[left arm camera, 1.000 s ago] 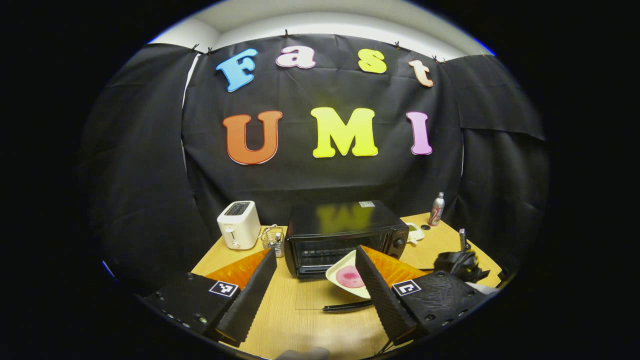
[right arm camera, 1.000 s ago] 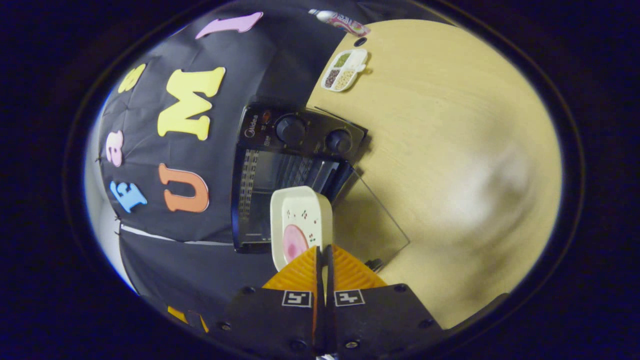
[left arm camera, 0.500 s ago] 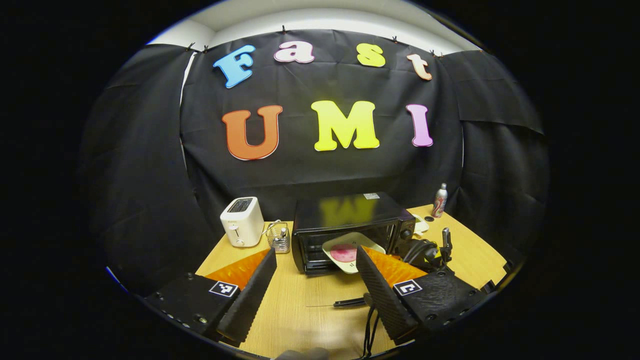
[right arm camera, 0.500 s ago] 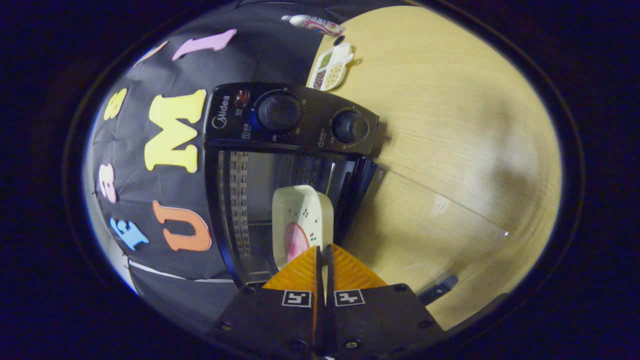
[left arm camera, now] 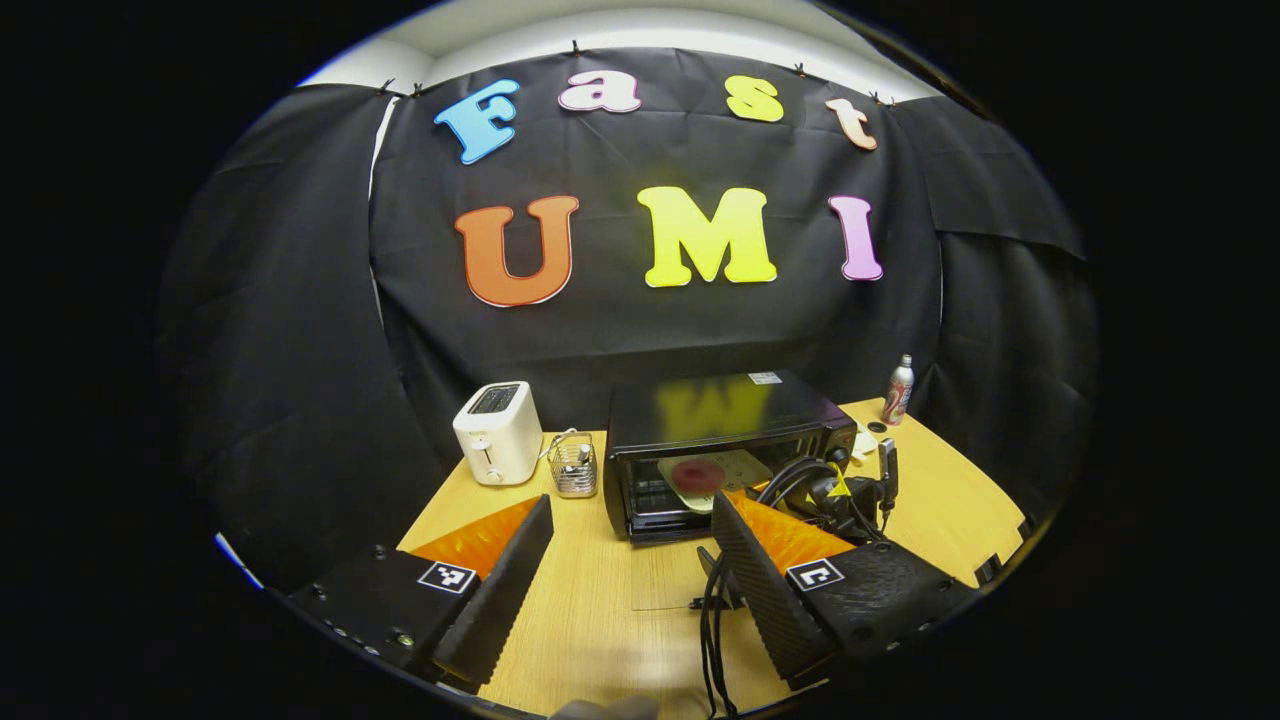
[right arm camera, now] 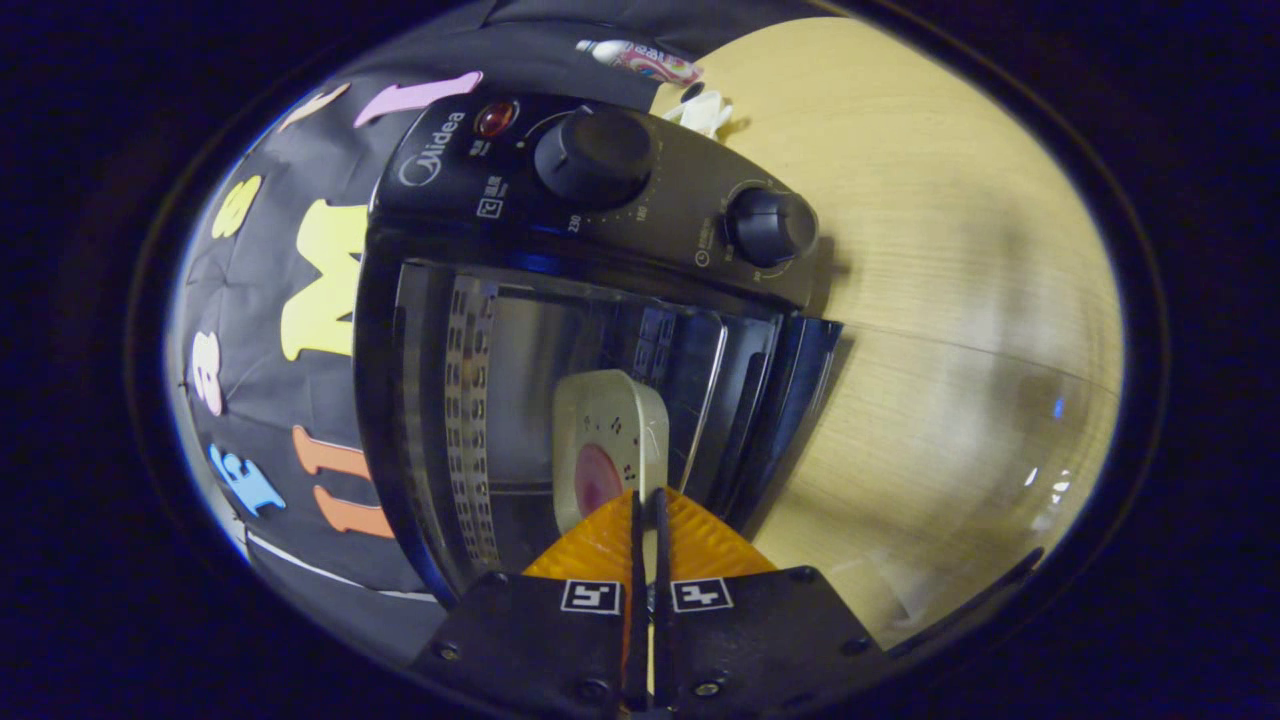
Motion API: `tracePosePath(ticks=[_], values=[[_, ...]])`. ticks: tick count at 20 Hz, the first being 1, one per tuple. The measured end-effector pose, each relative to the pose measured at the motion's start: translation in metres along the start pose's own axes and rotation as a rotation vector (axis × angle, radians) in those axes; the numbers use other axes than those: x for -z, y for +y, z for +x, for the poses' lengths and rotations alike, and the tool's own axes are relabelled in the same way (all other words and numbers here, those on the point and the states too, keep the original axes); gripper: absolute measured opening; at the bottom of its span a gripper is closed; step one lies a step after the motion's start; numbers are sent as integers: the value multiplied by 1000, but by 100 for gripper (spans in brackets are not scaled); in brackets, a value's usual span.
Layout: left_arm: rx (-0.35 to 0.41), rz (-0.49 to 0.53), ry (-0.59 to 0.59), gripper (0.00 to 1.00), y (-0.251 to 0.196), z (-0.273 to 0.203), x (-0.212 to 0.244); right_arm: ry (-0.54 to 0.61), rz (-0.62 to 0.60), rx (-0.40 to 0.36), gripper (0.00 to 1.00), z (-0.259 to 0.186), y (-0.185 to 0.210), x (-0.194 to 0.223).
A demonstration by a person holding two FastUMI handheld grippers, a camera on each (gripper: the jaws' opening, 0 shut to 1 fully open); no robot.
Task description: Open the electric oven with the left hand, put the food in, and close the electric oven.
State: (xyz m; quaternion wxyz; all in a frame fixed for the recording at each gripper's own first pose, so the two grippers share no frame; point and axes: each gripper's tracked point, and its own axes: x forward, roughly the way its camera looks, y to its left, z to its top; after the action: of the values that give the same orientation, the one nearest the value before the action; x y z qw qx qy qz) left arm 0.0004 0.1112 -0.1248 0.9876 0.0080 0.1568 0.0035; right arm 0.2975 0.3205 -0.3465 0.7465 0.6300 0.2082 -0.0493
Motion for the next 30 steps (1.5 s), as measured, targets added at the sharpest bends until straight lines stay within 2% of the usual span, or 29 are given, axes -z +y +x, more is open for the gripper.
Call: tracePosePath(ticks=[1, 2, 3, 4, 5, 6, 7, 8, 9, 12, 14, 15, 16, 18, 19, 20, 24, 26, 27, 29, 30], values=[[6, -6, -2, 97, -1, -2, 2, -23, -9, -55, 5, -6, 11, -5], [3, -10, 0, 97, -1, -1, 2, -46, -19, -97, 10, -4, 20, -11], [2, -9, 2, 97, 0, -1, 3, -68, -37, -116, 7, -9, 24, -14], [-3, -7, -1, 97, 1, -1, 4, -56, -56, -131, 14, -13, 27, -12], [-5, -9, -3, 97, 1, -1, 4, -29, -84, -130, 34, -17, 26, -5], [-7, -13, -7, 97, 1, 0, 5, -8, -114, -134, 45, -22, 26, -2], [-6, -19, -12, 97, 1, 0, 5, -1, -165, -124, 62, -29, 23, -2], [-10, -22, -14, 97, 1, 1, 7, 2, -231, -111, 67, -39, 19, -4], [-10, -26, -22, 97, 1, 1, 6, 14, -302, -99, 84, -51, 16, -6], [-13, -41, -30, 97, -1, 4, 10, 34, -523, -69, 86, -92, 13, -25], [-5, -57, -38, 96, -6, 5, 8, 17, -664, -57, 95, -119, 17, -50], [-5, -59, -41, 97, -7, 5, 9, 0, -721, -50, 89, -136, 20, -65], [-11, -58, -49, 97, -8, 5, 9, -14, -766, -40, 91, -149, 23, -80], [-13, -56, -54, 97, -14, 5, 14, -50, -851, -22, 94, -177, 28, -105], [-15, -56, -53, 97, -17, 5, 16, -64, -886, -8, 99, -190, 30, -117], [-18, -52, -50, 97, -18, 6, 23, -72, -910, 3, 94, -202, 30, -127], [-45, -57, -8, 97, -29, 8, 51, -83, -1090, 28, 95, -253, 37, -149], [-42, -68, 8, 97, -38, 8, 65, -101, -1136, 13, 99, -272, 46, -156], [-38, -64, 15, 97, -42, 9, 71, -107, -1154, 11, 96, -282, 48, -160], [-30, -49, 41, 97, -53, 13, 92, -122, -1197, 9, 96, -295, 52, -171], [-19, -54, 57, 97, -60, 14, 103, -129, -1214, 14, 99, -301, 53, -176]])
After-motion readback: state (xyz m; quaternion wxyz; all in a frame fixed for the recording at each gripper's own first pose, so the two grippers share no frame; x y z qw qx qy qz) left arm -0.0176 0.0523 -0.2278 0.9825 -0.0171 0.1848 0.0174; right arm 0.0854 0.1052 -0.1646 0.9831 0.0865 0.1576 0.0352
